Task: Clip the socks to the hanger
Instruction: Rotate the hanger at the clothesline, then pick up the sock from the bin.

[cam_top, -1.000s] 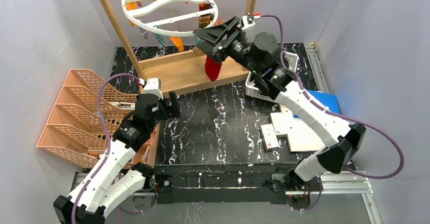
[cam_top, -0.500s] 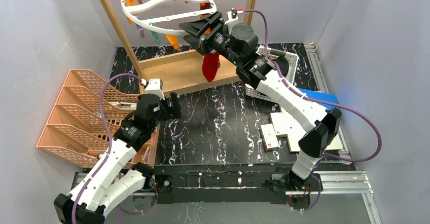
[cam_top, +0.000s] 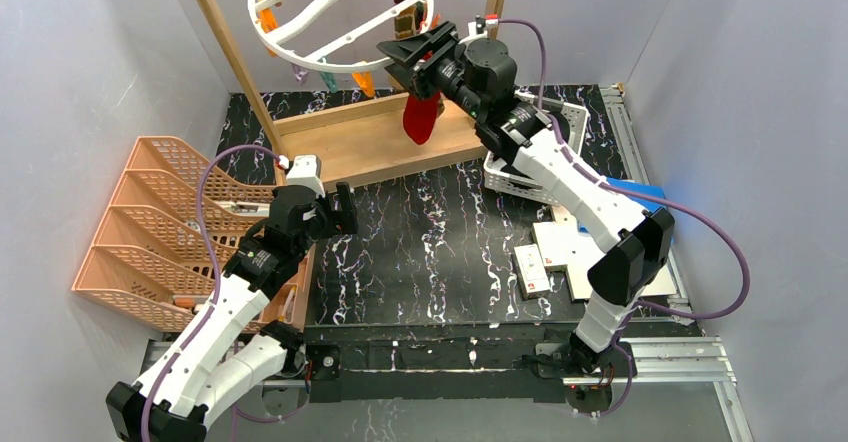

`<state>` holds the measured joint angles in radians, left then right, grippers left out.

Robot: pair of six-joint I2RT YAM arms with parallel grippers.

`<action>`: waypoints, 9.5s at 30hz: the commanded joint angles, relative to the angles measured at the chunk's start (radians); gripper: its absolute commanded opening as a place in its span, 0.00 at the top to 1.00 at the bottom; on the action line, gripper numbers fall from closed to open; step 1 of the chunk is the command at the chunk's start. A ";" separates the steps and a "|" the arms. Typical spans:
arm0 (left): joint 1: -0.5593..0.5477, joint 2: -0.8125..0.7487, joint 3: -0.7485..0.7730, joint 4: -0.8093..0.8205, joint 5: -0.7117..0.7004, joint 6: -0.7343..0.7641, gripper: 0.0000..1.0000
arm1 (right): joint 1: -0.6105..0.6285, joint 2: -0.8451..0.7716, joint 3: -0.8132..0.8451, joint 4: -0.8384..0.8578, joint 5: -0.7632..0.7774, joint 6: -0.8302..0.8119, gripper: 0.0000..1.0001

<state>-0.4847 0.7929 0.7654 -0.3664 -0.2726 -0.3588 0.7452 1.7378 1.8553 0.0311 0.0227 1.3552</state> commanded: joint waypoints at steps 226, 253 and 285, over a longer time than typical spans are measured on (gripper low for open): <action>-0.017 0.012 -0.014 0.006 0.027 0.006 0.02 | -0.247 -0.178 -0.039 0.053 -0.176 0.023 0.14; -0.017 0.005 -0.013 0.007 0.035 0.007 0.02 | -0.341 -0.478 -0.296 -0.077 -0.174 -0.238 0.14; -0.037 -0.016 -0.017 0.037 0.079 0.015 0.02 | -0.631 -0.015 -0.619 -0.104 0.237 -0.957 0.44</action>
<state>-0.5156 0.7673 0.7589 -0.3397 -0.2047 -0.3584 0.1131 1.6928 1.1809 -0.1005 0.2695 0.4145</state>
